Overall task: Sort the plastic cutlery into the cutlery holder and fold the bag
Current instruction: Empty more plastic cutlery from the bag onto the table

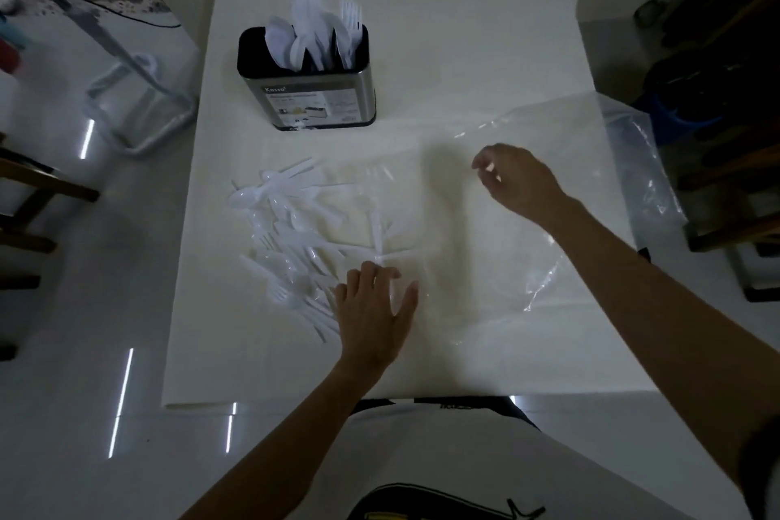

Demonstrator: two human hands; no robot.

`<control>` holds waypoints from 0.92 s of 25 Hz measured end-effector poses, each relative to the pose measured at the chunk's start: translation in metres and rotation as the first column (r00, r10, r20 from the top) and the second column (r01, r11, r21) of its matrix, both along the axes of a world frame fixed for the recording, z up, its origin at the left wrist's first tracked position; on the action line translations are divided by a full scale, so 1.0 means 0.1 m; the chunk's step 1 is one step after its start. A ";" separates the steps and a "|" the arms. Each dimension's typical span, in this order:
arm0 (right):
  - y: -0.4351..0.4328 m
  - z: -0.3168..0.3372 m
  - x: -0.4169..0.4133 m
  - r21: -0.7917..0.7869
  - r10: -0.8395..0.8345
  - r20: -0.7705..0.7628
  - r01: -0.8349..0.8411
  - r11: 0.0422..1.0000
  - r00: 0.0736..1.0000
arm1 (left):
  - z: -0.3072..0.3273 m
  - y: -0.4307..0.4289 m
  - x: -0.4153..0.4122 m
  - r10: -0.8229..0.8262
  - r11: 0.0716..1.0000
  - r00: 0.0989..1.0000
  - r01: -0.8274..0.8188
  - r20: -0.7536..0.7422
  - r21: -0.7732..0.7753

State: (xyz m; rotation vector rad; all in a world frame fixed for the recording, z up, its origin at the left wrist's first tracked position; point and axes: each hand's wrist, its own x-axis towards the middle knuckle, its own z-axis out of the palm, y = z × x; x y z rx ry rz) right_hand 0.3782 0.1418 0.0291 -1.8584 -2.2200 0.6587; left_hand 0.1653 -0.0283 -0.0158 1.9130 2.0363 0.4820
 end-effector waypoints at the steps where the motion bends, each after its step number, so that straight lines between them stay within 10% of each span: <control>1: 0.19 -0.03 0.05 0.002 0.046 0.046 -0.046 0.999 0.998 | 0.01 -0.04 0.05 0.011 1.000 1.000 -0.011 0.012 -0.026; 12: 1.04 -0.34 0.14 -0.165 0.419 0.523 -0.394 0.904 0.742 | 0.06 -0.08 0.42 0.229 0.966 0.968 -0.213 0.106 -0.146; 17: 0.91 -0.38 0.46 -0.125 0.313 0.438 -0.287 0.950 0.843 | 0.09 0.07 0.38 0.410 0.910 0.893 -0.386 0.185 -0.152; 23: 0.78 0.00 0.89 -0.111 0.184 0.170 -0.166 0.980 0.968 | 0.02 0.43 0.29 0.571 0.787 0.509 -0.562 0.644 -0.254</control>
